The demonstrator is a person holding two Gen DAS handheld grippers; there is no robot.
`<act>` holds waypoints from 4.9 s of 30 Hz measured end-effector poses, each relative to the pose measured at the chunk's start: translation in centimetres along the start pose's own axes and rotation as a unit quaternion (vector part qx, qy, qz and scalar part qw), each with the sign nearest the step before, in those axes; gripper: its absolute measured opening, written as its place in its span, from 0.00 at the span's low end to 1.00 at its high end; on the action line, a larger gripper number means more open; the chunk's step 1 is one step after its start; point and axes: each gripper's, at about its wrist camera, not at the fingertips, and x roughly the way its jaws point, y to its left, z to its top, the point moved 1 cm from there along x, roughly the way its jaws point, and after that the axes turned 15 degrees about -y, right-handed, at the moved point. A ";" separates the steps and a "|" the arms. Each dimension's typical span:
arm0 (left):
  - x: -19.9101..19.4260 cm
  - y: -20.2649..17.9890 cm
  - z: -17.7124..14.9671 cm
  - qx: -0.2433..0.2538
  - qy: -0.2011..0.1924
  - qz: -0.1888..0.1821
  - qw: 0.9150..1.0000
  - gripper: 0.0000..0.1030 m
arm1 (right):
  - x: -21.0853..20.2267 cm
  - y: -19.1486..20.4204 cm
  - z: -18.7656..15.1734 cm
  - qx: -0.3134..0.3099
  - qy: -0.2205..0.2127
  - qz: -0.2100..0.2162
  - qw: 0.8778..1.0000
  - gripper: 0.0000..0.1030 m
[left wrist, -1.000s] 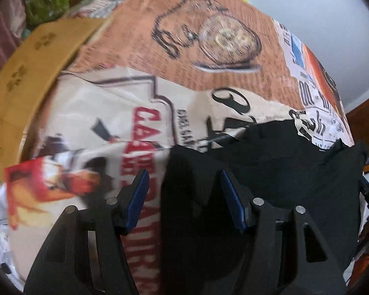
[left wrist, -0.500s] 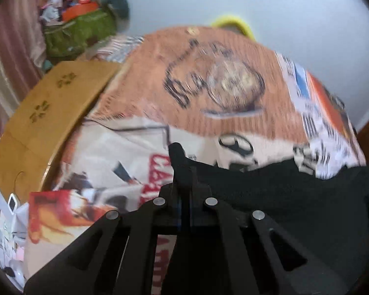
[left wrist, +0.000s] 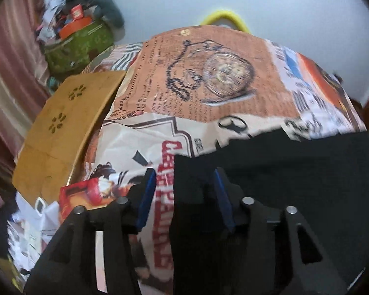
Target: Fold small clothes
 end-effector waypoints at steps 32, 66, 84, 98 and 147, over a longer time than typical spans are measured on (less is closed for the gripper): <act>-12.4 0.8 -13.0 0.059 0.044 -0.029 0.997 0.79 | -5.4 2.8 -10.1 0.163 0.065 0.076 0.982 0.23; 7.0 -7.5 -1.4 -0.010 0.089 -0.206 0.974 0.29 | 1.5 -6.4 1.3 0.038 0.003 -0.071 0.997 0.48; -4.7 -2.9 -9.4 -0.008 0.117 -0.133 0.984 0.14 | -5.8 3.7 -5.3 0.042 0.053 0.059 0.996 0.53; -11.7 -3.5 -14.1 -0.029 0.102 -0.164 0.981 0.14 | -6.0 6.4 -10.1 0.044 0.114 0.090 0.988 0.08; -17.2 -0.8 -16.9 -0.053 0.093 -0.156 0.982 0.73 | -11.9 7.2 -13.3 0.023 0.098 0.052 0.994 0.53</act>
